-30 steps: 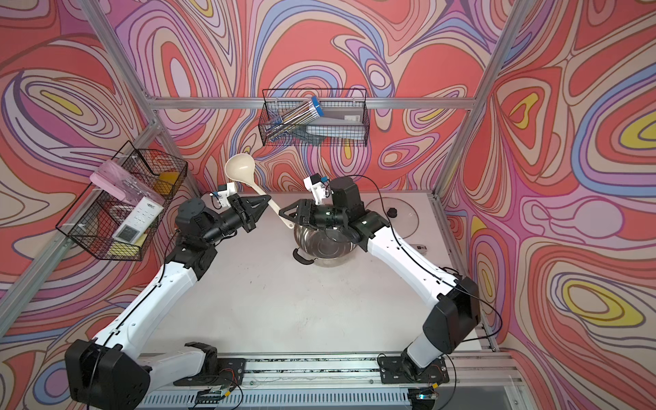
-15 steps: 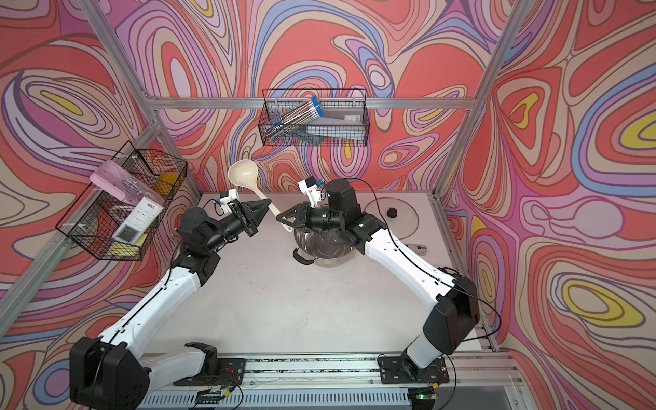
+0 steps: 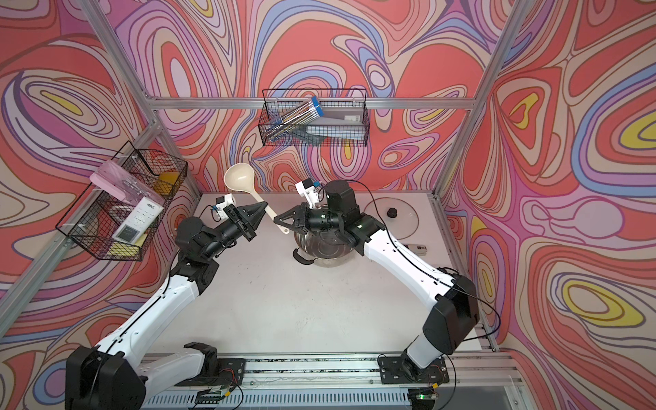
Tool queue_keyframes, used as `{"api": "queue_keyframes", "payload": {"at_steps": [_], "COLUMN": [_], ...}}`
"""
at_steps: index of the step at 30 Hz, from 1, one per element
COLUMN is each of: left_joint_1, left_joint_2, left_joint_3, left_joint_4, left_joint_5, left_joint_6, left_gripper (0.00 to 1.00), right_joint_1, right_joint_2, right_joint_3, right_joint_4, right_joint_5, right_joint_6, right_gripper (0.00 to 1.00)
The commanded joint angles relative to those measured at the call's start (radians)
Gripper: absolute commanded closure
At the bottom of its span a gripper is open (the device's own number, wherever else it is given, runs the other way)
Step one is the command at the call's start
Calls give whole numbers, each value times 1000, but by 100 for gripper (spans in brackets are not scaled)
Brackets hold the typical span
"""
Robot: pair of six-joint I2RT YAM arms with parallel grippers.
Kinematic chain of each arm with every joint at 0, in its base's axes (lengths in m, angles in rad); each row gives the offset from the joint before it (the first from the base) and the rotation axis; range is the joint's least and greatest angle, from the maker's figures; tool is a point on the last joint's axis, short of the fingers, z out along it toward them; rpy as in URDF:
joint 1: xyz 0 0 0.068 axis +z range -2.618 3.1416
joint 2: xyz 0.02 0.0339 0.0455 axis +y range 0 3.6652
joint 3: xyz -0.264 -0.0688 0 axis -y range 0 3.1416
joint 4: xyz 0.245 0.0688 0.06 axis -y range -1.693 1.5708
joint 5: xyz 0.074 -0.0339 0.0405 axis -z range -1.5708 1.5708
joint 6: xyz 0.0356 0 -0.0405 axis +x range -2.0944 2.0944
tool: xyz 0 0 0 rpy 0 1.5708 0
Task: Stir the soup with a spoon
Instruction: Pick up the spoon from the center of the board, then stir the soup in the pan with a stick.
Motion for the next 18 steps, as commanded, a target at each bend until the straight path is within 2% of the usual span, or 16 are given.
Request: {"api": "queue_keyframes", "payload": {"at_steps": [1,2,3,4,5,8,12,14,18], "left_joint_1": [7,7,7,7,7,7,6,-3,-81], "left_joint_2": [-30,-41,-52,-67,-86,-150,-215,-219,-180], "left_joint_3": [-14,-13,-6,4,14,39,109,202,380], "left_joint_4": [-83,-125,-170,-249,-330,-558,-890,-1117,-1433], "left_joint_5": [-16,-17,-16,-16,-17,-41,-96,-166,-406], "left_joint_6": [68,84,103,131,168,274,452,632,906], "left_gripper": [93,73,57,43,34,22,15,13,9], "right_joint_1": [15,15,15,15,15,11,11,11,11], "right_joint_2": [6,9,14,22,32,57,115,151,159], "right_joint_3": [23,52,87,137,185,313,466,531,524], "right_joint_4": [-20,-77,-158,-259,-359,-596,-889,-1036,-1178], "right_joint_5": [17,49,95,160,232,451,721,870,1006], "right_joint_6": [-17,-52,-94,-149,-200,-319,-447,-490,-551], "right_gripper": [100,100,100,100,100,100,100,100,100]}}
